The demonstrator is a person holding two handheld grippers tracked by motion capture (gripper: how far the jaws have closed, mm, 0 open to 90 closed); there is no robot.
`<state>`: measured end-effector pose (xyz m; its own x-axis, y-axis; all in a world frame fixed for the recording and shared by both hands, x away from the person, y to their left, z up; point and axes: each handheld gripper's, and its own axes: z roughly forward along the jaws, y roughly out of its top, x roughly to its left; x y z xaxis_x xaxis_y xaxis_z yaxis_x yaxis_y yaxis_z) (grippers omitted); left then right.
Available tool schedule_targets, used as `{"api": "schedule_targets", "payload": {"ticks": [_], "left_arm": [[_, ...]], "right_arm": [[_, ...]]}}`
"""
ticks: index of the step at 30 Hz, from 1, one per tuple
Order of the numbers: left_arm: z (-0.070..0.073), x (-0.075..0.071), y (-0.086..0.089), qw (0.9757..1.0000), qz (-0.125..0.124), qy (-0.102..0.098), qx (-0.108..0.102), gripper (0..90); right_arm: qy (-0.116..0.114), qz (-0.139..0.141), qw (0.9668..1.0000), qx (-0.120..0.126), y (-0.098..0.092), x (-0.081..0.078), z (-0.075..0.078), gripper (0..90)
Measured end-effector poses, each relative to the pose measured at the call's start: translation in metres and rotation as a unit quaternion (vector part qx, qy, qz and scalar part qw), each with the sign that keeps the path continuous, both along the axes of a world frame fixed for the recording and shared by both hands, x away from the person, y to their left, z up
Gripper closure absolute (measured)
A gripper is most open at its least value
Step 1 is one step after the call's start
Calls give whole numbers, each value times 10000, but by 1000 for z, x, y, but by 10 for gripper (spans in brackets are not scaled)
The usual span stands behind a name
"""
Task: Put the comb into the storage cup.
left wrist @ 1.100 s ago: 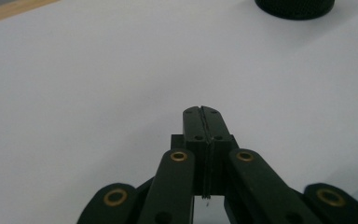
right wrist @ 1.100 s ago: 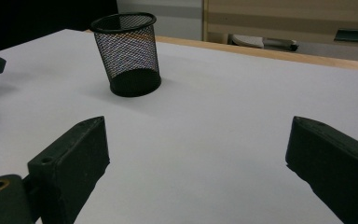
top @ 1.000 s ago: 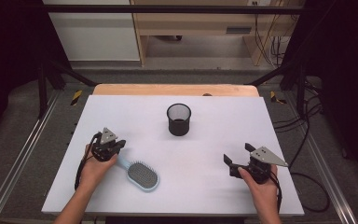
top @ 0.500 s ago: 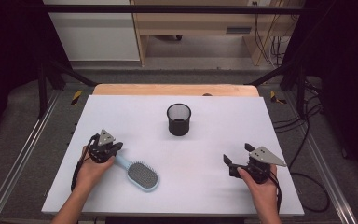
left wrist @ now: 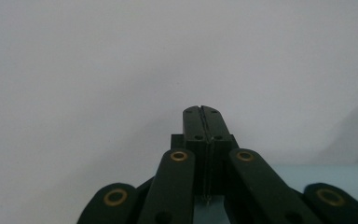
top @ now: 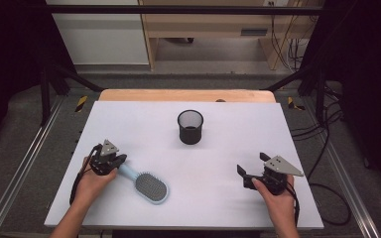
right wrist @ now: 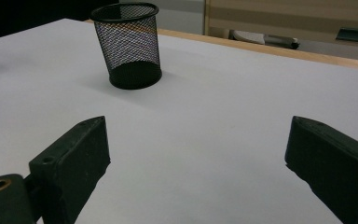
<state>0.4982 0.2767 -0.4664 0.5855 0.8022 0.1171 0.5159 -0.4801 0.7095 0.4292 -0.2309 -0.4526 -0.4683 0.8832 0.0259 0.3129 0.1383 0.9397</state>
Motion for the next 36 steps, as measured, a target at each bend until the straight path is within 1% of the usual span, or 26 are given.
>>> {"api": "schedule_targets", "payload": {"ticks": [4,7,8,10,12,17,18,19,20,22,23,24,26,27,31,33,35,36], "left_arm": [[2,-2,1,9999,-26,86,129,900],[3,-2,4,9998,-16,169,128,900],[3,-4,5,9998,4,187,106,900],[3,-8,7,9997,-1,212,126,900],[4,-13,11,9995,-36,237,188,900],[5,-31,19,9993,-64,297,236,900],[6,-35,20,9992,-89,313,243,900],[6,-35,20,9992,-89,313,243,900],[7,-43,20,9991,-126,324,242,900],[9,-50,21,9990,-161,345,242,900],[9,-50,21,9990,-161,345,242,900],[10,-56,21,9988,-202,354,254,900],[11,-61,21,9988,-214,368,243,900],[12,-62,22,9986,-250,378,276,900],[9,-65,24,9981,-287,474,272,900],[6,-65,26,9976,-294,532,341,900],[5,-65,27,9975,-287,548,345,900],[5,-68,28,9975,-285,565,308,900]], "right_arm": [[28,27,10000,-12,1,0,0,65],[32,45,10000,-22,1,0,0,66],[38,45,10000,-29,1,0,0,66],[44,46,10000,-49,1,0,-1,66],[51,46,10000,-42,0,-1,-1,65],[65,59,9999,-49,0,0,-1,66],[70,64,9999,-52,0,0,-1,66],[70,64,9999,-52,0,0,-1,66],[67,72,9999,-51,1,0,-1,66],[61,68,9999,-54,1,0,-1,67],[64,72,9999,-56,1,0,-1,67],[72,79,9999,-55,1,-1,-1,67],[68,77,9999,-57,1,-1,-1,69],[86,77,9999,-60,1,-1,-1,68],[137,88,9998,-87,1,1,-3,68],[150,108,9998,-95,1,1,-3,68],[184,131,9997,-110,2,1,-4,68],[193,133,9997,-121,2,1,-4,68]]}}
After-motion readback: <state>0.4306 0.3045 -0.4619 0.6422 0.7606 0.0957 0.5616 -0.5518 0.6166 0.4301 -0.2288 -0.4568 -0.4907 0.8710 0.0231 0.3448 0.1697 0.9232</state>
